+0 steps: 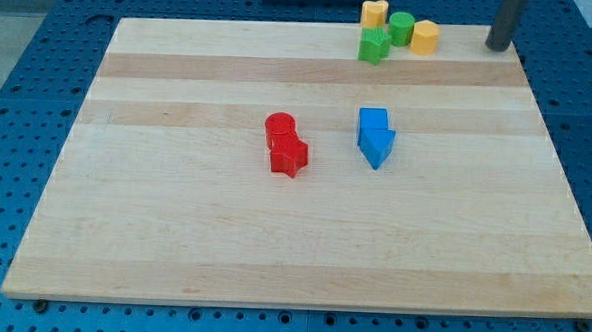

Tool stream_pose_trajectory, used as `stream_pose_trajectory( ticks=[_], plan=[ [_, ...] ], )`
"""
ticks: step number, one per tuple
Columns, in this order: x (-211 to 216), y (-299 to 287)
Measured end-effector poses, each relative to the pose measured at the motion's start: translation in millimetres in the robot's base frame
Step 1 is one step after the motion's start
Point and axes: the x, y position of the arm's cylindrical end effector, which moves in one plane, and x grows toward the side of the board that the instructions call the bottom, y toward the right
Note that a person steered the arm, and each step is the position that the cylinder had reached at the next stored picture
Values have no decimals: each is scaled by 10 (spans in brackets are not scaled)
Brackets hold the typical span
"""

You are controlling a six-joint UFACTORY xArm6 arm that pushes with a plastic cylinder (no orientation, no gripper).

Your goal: Push the green circle and the green star a bit left and down

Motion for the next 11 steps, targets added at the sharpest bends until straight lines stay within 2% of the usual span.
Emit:
stream_pose_trajectory(
  ticks=[1,4,7,9,11],
  plan=[
    [-230,-35],
    [-217,-451],
    [-210,-1539],
    [216,-1622],
    [513,-2049]
  ],
)
